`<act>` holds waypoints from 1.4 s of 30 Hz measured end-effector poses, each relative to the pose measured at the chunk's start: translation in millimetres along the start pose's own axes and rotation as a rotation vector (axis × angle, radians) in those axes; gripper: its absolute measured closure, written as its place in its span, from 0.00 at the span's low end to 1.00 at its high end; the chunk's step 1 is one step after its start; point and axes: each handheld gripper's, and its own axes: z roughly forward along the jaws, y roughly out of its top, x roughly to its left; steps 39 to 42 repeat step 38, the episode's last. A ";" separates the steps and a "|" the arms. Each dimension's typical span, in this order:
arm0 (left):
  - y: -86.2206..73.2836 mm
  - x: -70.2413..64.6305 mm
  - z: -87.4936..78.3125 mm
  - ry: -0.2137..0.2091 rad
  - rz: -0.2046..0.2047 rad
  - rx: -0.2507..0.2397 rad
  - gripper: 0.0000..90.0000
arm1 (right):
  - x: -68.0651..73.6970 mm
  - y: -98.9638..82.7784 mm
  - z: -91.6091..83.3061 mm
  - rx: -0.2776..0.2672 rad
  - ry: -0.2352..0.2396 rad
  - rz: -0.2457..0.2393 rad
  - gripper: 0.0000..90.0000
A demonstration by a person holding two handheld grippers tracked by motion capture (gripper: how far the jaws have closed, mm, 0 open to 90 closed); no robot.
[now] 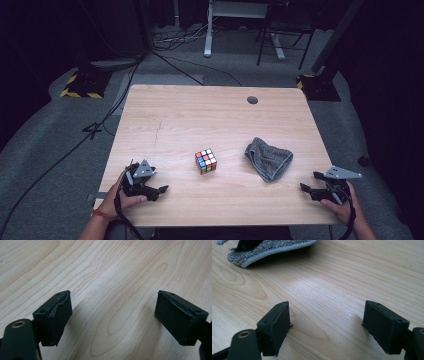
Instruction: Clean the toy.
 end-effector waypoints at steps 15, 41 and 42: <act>0.2 -0.5 0.1 0.005 -0.006 0.001 0.17 | 0.7 -0.1 -0.2 0.001 -0.008 0.009 0.25; 0.4 -0.5 0.3 0.006 -0.009 0.001 0.17 | 0.1 0.8 0.7 0.002 -0.007 0.011 0.25; 0.4 -0.5 0.3 0.006 -0.009 0.001 0.17 | 0.1 0.8 0.7 0.002 -0.007 0.011 0.25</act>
